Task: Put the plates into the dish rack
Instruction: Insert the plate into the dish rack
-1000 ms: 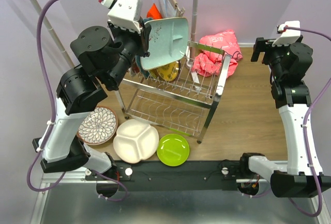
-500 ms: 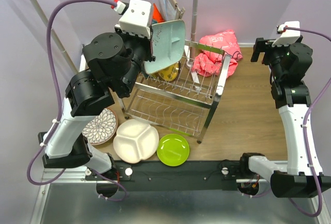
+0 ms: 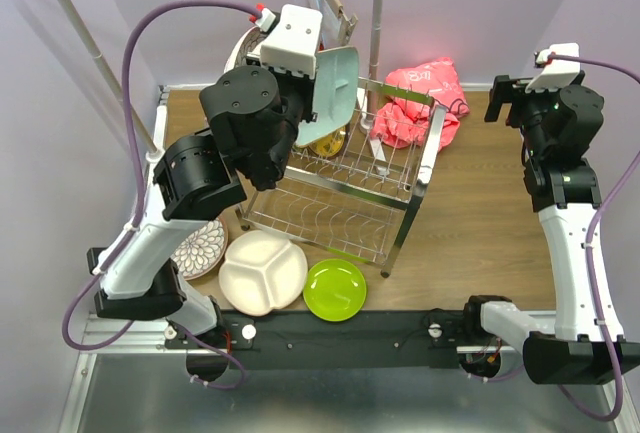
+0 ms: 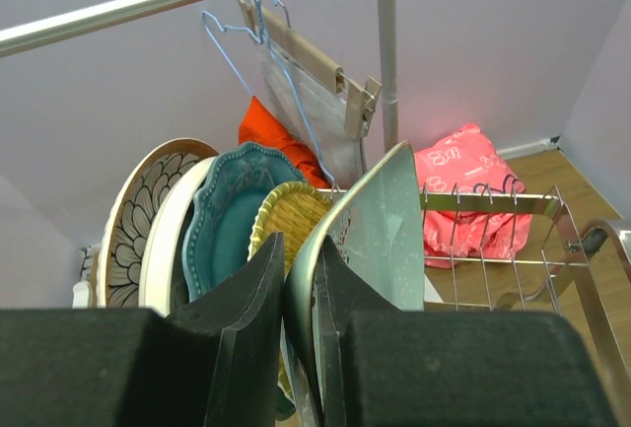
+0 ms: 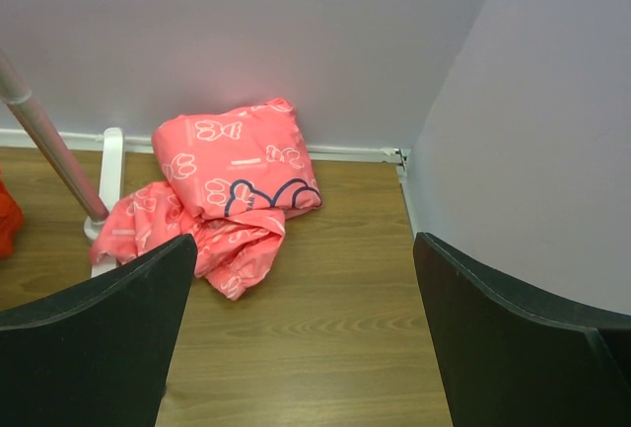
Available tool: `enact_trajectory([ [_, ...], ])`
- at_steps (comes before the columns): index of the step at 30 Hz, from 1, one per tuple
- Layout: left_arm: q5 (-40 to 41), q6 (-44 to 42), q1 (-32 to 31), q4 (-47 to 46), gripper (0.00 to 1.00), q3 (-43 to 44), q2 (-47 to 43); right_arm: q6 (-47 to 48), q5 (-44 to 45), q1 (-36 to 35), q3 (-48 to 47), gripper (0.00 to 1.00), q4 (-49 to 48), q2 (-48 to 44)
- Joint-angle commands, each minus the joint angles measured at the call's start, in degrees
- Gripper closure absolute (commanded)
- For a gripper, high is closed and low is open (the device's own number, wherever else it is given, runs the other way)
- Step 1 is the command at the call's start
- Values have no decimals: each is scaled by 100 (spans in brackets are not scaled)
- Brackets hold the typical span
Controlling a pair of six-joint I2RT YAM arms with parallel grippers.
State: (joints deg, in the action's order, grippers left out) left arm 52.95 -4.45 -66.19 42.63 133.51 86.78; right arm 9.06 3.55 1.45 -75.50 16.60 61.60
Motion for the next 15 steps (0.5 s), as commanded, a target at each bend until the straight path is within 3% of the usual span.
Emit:
enact_trajectory([
  [1,304,93,-87,-546,100,202,5,17,-21,-22,124,0,45,-105],
  [15,427,-29,-104,-554,100,-27,120,26,-21,-22,176,0,54,-157],
])
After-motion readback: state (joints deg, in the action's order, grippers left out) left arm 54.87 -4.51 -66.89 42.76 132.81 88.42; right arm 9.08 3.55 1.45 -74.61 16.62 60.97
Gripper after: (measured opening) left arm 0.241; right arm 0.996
